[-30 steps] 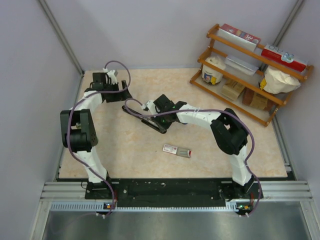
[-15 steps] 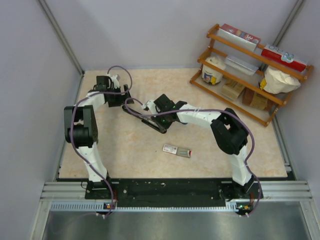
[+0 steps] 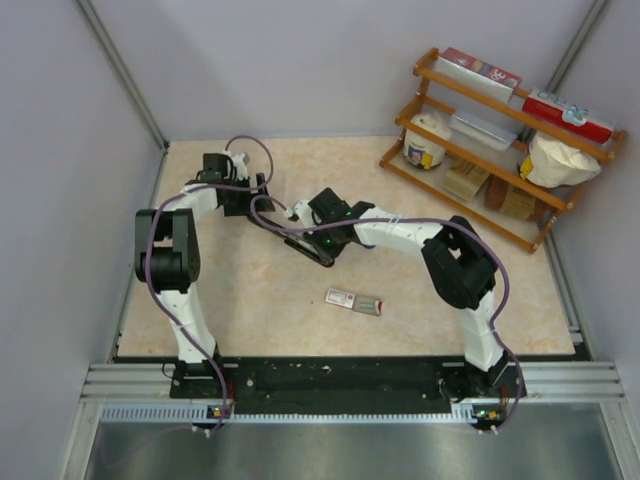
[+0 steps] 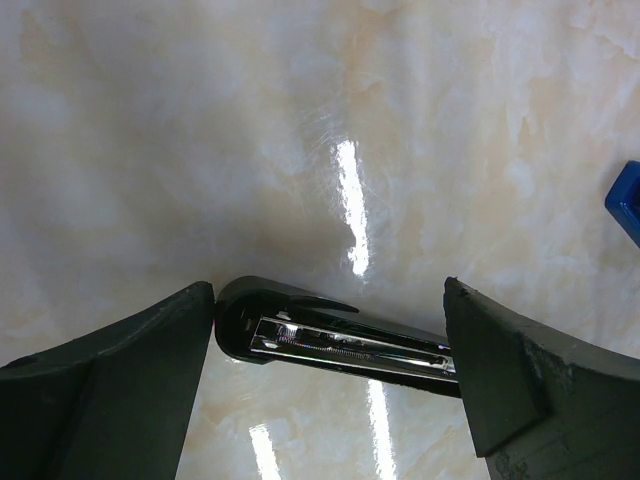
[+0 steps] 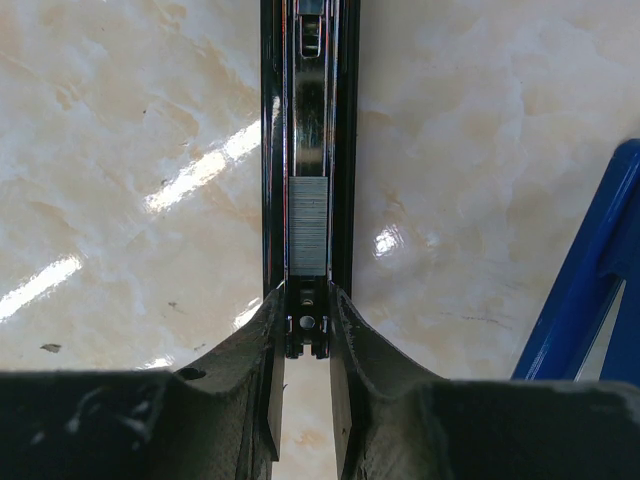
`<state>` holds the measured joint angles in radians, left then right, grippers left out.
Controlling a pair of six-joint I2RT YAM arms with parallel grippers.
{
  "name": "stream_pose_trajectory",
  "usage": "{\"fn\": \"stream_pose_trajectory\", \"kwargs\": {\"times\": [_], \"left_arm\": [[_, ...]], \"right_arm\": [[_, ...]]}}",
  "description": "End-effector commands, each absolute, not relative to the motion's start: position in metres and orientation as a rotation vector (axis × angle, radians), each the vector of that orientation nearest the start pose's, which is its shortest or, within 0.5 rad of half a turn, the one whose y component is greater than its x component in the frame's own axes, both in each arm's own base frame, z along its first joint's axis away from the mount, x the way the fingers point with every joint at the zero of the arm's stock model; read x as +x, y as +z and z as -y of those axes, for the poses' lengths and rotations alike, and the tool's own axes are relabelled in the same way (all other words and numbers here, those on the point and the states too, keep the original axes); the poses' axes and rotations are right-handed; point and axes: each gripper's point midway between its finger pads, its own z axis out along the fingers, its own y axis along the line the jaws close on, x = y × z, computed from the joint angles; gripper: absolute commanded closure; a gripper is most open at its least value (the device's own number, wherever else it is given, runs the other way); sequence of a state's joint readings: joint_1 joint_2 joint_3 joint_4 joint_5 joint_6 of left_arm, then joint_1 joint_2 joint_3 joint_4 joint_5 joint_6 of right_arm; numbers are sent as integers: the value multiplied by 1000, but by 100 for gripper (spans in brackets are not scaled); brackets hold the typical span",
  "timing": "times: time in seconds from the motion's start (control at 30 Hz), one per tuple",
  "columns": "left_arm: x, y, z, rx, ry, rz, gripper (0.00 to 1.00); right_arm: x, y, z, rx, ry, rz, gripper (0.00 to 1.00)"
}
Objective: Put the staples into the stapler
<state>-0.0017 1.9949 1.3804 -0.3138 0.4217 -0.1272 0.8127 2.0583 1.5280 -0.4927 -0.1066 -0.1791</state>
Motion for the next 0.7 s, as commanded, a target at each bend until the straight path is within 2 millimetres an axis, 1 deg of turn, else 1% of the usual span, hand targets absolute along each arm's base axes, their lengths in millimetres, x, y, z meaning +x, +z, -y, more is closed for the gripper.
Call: {"fn": "stream_pose_trajectory", "kwargs": {"times": [0.0, 0.1, 0.27, 0.5, 0.67], "left_arm": [[466, 68, 101, 87, -667, -2438, 1], [467, 87, 109, 106, -724, -2394, 1], [466, 119, 127, 164, -802, -2319, 1], [454, 146, 154, 233, -912, -2262, 1], [443, 171, 170, 288, -963, -2211, 1]], "right_arm": [[331, 43, -355, -1255, 362, -2298, 83], [330, 43, -356, -1262, 364, -2293, 83], [332, 41, -355, -1274, 354, -2292, 85], [332, 39, -355, -1294, 346, -2286, 86], [332, 37, -355, -1296, 348, -2292, 87]]}}
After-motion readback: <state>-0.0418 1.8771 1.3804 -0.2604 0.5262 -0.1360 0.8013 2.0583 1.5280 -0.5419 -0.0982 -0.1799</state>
